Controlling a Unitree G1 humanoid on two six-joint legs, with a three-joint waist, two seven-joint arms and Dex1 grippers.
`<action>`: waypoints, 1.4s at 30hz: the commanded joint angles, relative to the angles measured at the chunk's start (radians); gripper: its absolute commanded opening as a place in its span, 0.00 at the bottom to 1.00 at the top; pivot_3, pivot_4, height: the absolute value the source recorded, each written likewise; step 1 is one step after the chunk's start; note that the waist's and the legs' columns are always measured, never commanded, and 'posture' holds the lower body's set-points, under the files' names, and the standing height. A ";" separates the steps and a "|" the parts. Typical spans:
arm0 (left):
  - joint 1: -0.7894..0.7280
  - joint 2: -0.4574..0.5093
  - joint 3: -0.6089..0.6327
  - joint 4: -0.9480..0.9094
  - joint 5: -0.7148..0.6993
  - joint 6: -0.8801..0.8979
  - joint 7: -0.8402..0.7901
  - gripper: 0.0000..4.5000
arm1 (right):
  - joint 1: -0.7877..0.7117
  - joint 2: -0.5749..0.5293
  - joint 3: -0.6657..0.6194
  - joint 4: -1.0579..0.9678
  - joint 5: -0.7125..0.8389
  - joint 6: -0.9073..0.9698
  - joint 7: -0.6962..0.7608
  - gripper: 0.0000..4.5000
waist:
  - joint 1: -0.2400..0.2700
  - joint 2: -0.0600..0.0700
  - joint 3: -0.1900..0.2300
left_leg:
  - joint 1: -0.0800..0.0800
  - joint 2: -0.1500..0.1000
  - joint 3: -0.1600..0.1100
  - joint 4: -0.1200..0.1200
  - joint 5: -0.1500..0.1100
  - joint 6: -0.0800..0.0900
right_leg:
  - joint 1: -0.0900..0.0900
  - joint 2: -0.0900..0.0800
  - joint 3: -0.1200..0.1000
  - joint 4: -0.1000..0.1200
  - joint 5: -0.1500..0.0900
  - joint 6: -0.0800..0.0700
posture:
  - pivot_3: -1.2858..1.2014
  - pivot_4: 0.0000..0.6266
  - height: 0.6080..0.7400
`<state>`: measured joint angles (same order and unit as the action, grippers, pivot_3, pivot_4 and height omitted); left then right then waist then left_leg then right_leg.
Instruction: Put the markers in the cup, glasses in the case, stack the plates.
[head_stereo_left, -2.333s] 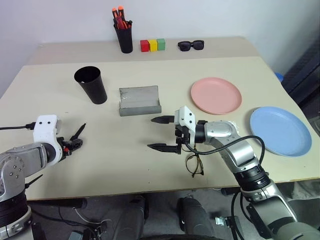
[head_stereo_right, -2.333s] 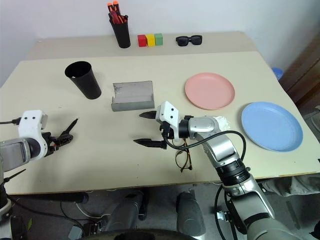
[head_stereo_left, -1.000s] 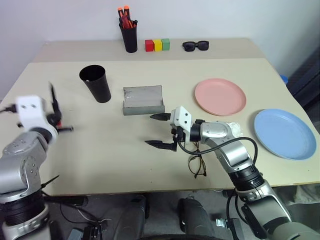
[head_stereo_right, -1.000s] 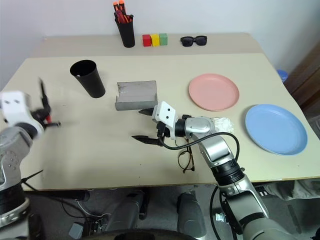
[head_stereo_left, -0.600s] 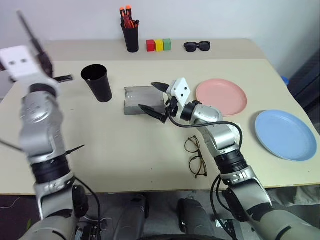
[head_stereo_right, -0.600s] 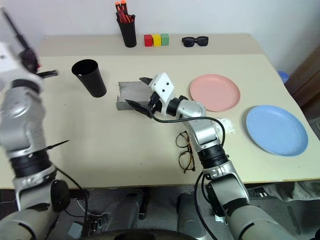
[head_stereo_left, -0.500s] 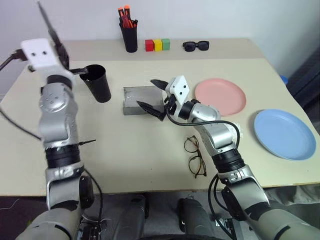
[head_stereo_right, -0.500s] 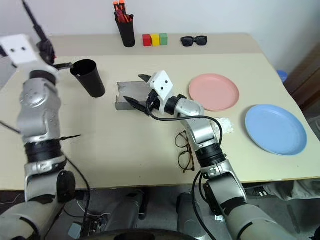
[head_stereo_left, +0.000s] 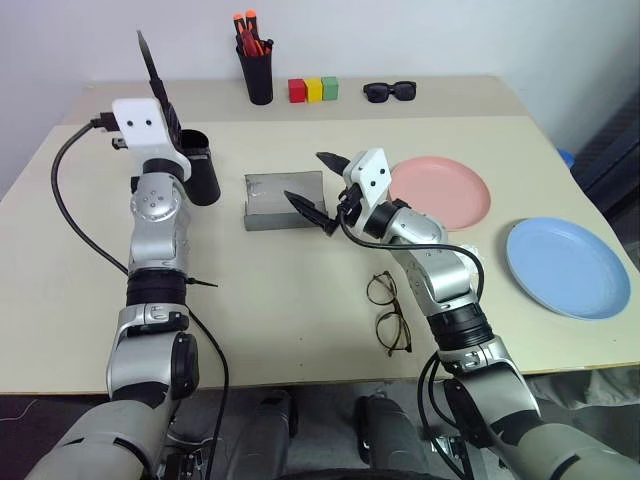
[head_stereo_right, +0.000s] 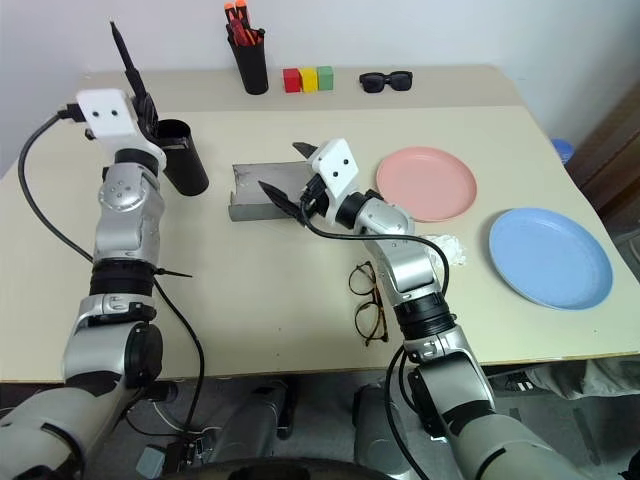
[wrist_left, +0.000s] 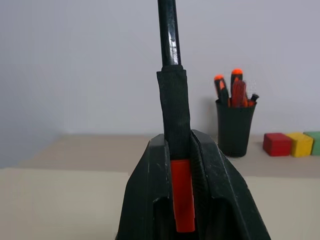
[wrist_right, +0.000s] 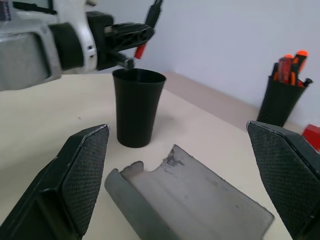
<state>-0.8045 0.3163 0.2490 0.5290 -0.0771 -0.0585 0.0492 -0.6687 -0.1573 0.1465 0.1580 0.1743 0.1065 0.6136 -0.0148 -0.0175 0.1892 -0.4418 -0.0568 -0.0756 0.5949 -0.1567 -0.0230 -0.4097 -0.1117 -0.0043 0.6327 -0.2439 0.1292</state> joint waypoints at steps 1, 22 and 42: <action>0.009 0.007 -0.013 -0.014 0.026 -0.038 0.015 0.01 | -0.001 0.002 -0.009 -0.061 0.008 0.004 -0.005 1.00 | 0.000 0.000 0.000 | 0.000 0.000 0.000 0.000 0.000 0.000 | 0.000 0.000 0.000 0.000 0.000 0.000 | 0.52 0.24 1.00; 0.025 -0.014 0.023 -0.081 -0.027 -0.031 0.041 0.95 | -0.013 0.011 -0.002 -0.056 0.009 0.004 0.011 1.00 | 0.000 0.000 0.000 | 0.000 0.000 0.000 0.000 0.000 0.000 | 0.000 0.000 0.000 0.000 0.000 0.000 | 0.52 0.24 1.00; 0.134 0.324 -0.377 -0.420 -0.217 0.651 -0.843 0.98 | 0.176 -0.416 -0.058 -0.294 0.108 0.205 0.323 1.00 | 0.000 0.001 0.001 | 0.001 0.002 0.000 0.000 0.000 0.001 | 0.001 0.001 0.000 -0.001 -0.001 -0.001 | 0.52 0.24 1.00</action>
<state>-0.6312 0.6345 -0.1142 0.0675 -0.3231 0.5872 -0.7685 -0.4940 -0.5666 0.1106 -0.0853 0.2617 0.3197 0.9364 -0.0151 -0.0161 0.1899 -0.4413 -0.0548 -0.0755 0.5954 -0.1572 -0.0223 -0.4084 -0.1106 -0.0040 0.6312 -0.2446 0.1283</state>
